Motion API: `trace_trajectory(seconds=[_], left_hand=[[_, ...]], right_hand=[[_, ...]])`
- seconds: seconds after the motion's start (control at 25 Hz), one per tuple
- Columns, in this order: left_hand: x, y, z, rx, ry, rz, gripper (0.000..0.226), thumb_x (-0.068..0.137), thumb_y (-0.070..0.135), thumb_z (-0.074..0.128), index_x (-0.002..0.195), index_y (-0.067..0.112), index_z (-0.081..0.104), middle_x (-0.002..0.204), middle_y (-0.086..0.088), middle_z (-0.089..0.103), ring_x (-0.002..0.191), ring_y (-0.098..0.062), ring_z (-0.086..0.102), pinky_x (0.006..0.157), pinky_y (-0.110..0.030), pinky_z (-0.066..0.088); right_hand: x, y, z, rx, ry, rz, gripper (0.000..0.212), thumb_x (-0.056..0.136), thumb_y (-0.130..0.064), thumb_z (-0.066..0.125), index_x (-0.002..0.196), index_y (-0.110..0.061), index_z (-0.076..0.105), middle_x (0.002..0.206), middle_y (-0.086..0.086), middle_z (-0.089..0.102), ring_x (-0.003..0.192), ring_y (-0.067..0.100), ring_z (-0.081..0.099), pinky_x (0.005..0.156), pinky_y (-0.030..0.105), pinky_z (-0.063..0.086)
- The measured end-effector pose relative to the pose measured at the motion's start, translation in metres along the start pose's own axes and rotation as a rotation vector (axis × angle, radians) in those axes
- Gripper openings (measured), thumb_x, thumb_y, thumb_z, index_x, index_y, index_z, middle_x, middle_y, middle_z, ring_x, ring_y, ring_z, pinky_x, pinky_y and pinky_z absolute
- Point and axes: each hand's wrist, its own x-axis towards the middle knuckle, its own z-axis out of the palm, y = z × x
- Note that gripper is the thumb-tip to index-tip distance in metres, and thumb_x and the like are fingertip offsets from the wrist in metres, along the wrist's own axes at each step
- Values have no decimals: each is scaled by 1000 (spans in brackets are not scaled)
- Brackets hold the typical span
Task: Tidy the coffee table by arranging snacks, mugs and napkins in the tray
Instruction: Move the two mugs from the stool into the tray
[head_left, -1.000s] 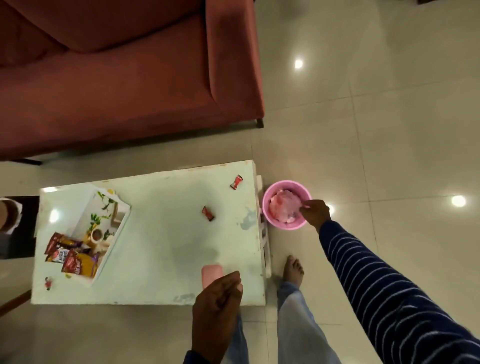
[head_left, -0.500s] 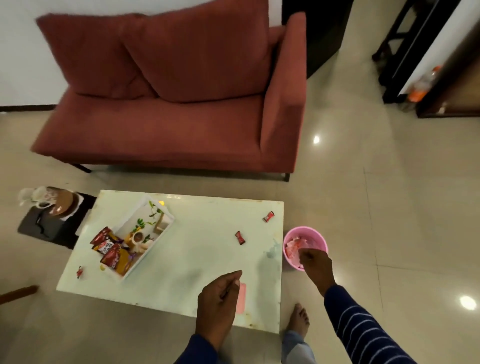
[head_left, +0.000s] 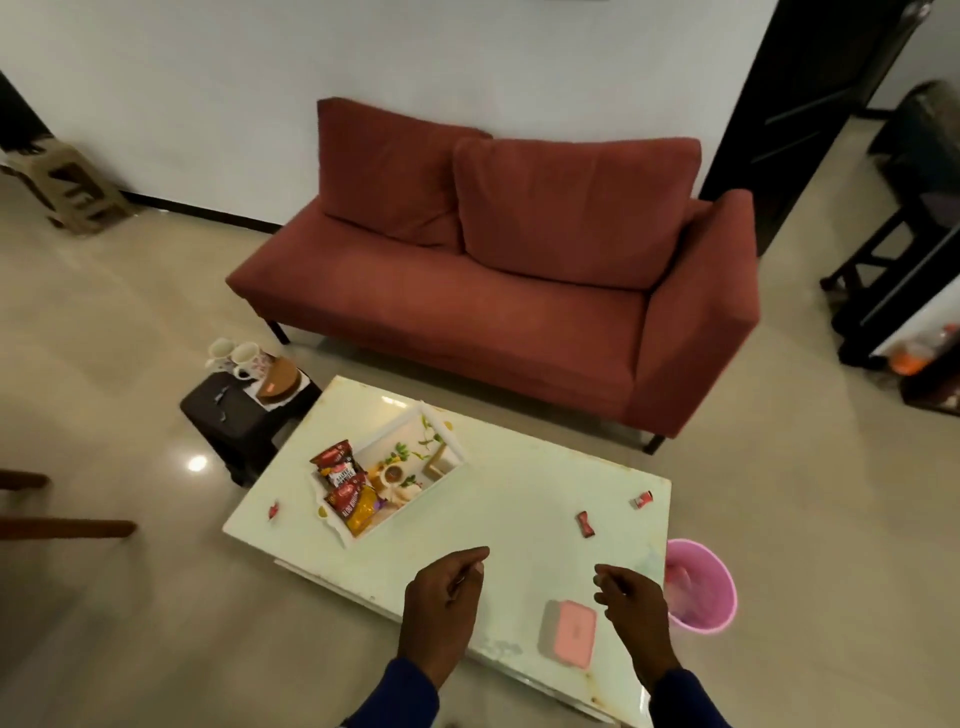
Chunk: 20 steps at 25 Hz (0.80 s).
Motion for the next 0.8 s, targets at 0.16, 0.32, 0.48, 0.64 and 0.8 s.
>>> trace_trajectory(seconds=[0.16,0.32,0.48,0.64,0.8], left_hand=[[0,-17,-64,-22,118,-21,22,95,17,61,111,26,73,106,21,69,100,10,61,77,0,44],[1,-28,-102,-67,214,-92,24,94,20,63,117,24,71,109,17,67,105,4,62,72,2,43],[16,-36,-126,-108,312,-139,40,90,21,69,129,27,62,120,11,63,105,-3,58,85,-17,47],[34,-42,-146,-65,381,-143,57,88,22,73,140,29,50,128,10,55,114,-7,51,96,-29,46],[53,-48,-172,-76,429,-171,68,87,21,74,146,28,40,140,7,51,119,-6,48,101,-33,43]], right_hand=[[-27,-30,49,-38,-55,-51,18,92,-7,63,99,-17,75,96,1,76,76,18,74,78,38,55],[-36,-58,85,-111,-128,-158,20,93,-9,61,96,-22,75,97,-1,76,75,13,74,78,37,57],[-26,-84,117,-105,-157,-235,17,94,-12,62,103,-17,75,98,-3,76,78,13,74,79,38,59],[-12,-98,151,-66,-224,-255,16,94,-14,62,103,-18,75,100,-5,75,82,15,74,73,31,58],[-4,-114,189,-85,-304,-262,16,95,-15,62,104,-16,75,101,-4,75,83,16,73,68,25,55]])
